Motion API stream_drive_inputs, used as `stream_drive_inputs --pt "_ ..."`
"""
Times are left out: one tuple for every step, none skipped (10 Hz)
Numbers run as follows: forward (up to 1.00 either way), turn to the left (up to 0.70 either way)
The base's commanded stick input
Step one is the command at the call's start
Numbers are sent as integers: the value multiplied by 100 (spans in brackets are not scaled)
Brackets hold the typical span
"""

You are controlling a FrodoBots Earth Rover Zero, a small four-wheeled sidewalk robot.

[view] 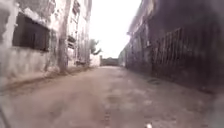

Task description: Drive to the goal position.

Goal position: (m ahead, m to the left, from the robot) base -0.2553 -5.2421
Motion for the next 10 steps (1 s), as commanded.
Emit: stream_drive_inputs --pt "100 0" --pt "100 0" --pt "100 0" --pt "100 0" --pt "100 0" --pt "100 0" --pt "100 0" --pt "100 0" --pt "100 0" --pt "100 0"
